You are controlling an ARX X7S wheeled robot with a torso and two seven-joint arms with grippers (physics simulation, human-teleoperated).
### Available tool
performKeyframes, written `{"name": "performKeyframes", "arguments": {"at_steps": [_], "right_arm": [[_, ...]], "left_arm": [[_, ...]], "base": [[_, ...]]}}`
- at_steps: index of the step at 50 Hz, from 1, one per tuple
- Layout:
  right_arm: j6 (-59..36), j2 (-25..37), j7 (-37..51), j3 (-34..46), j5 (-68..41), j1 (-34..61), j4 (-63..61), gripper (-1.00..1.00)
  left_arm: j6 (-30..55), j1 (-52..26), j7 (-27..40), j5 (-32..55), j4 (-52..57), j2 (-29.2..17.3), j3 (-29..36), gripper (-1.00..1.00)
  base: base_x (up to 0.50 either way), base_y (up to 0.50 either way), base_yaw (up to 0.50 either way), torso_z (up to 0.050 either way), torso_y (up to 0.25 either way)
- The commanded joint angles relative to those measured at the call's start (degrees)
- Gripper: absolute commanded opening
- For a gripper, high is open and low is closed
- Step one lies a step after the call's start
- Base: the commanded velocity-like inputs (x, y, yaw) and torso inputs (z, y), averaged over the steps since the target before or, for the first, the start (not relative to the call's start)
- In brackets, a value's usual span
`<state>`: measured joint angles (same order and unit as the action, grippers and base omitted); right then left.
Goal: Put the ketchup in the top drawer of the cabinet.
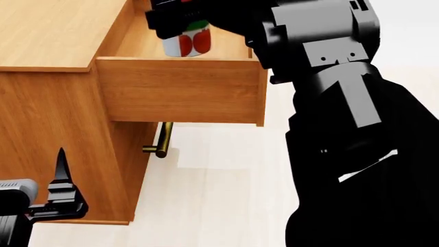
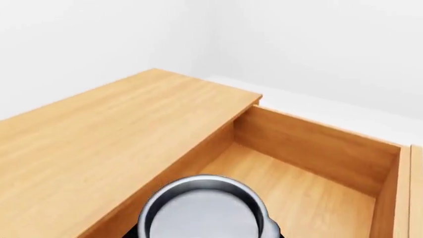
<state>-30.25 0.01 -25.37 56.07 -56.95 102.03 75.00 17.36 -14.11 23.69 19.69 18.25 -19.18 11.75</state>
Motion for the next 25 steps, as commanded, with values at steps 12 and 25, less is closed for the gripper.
{"name": "performKeyframes", "arguments": {"at_steps": [12, 25], "right_arm": [[-0.09, 0.0, -0.97, -3.74, 4.36, -1.09, -0.01, -1.0], [-0.09, 0.0, -1.22, -3.8, 4.67, -1.33, -0.01, -1.0]], "left_arm": [[-0.07, 0.06, 0.37, 0.28, -0.02, -0.26, 0.18, 1.0], [-0.5, 0.03, 0.47, 0.24, -0.48, -0.21, 0.47, 1.0]], "base": [[0.0, 0.0, 0.0, 0.001, 0.0], [0.0, 0.0, 0.0, 0.0, 0.0]]}}
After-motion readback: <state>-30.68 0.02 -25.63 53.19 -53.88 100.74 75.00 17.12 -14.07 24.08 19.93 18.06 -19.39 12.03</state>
